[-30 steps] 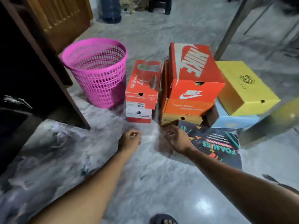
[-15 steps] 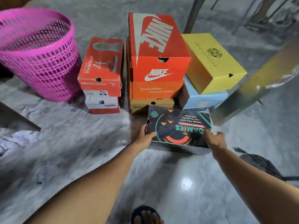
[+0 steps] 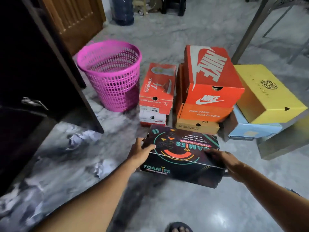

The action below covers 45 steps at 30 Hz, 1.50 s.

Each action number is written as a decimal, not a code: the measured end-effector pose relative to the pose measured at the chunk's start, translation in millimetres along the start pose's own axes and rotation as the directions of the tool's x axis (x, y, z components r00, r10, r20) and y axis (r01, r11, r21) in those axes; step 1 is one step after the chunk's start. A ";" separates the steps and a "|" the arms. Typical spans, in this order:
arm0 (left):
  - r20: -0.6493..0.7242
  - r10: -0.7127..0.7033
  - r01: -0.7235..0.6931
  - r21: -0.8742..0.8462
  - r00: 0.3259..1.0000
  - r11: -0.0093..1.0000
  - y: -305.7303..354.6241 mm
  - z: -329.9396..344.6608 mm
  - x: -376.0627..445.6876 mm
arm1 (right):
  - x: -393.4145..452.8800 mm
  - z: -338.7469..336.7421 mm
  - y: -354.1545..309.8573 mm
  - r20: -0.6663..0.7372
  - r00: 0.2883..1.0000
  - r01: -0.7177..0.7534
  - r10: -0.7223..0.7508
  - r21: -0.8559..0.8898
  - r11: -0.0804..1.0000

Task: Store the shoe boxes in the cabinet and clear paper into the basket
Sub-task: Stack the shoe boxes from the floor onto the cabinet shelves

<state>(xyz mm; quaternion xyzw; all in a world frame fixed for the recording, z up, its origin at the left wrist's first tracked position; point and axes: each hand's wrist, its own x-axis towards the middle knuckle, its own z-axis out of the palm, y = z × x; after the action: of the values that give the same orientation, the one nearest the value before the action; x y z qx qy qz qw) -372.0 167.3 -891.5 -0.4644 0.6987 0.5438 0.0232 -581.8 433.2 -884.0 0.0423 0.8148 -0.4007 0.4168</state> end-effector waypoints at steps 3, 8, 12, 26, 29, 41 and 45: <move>-0.067 -0.032 0.032 0.004 0.997 0.999 -21.4 -64.0 -12.9 | -14.0 39.2 -30.2 0.173 0.985 0.031 -0.004 -0.152 0.988; -0.273 -0.080 0.065 -0.064 0.959 0.996 -59.9 -167.4 -36.8 | -42.6 116.7 -80.5 0.430 0.903 0.166 0.000 -0.349 0.922; -0.444 -0.176 0.120 -0.152 0.878 0.981 -97.9 -241.2 -71.3 | -74.4 193.1 -115.4 0.562 0.827 0.299 -0.034 -0.387 0.872; -0.884 -0.339 -0.209 -0.415 0.322 0.886 -141.7 -384.7 -191.7 | -166.6 394.1 -231.7 0.772 0.530 0.597 -0.351 -0.045 0.801; -0.918 -0.368 -0.228 -0.393 0.146 0.891 -153.1 -405.2 -207.1 | -190.4 450.1 -263.5 0.763 0.489 0.640 -0.422 0.015 0.768; -0.804 -0.533 -0.225 -0.486 -0.265 0.845 -212.2 -477.7 -235.3 | -246.6 669.8 -310.0 0.830 0.256 0.677 -0.496 0.213 0.705; -0.754 -0.559 -0.158 -0.540 -0.345 0.827 -228.2 -492.1 -237.6 | -272.6 699.8 -304.6 0.828 0.202 0.673 -0.523 0.271 0.688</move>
<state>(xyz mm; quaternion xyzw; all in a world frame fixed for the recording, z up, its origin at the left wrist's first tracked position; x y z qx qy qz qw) 149.3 -63.9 -731.7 -0.8163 0.1758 0.0684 -0.5459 -76.0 -181.8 -733.4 -0.5142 0.4673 -0.4307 0.5759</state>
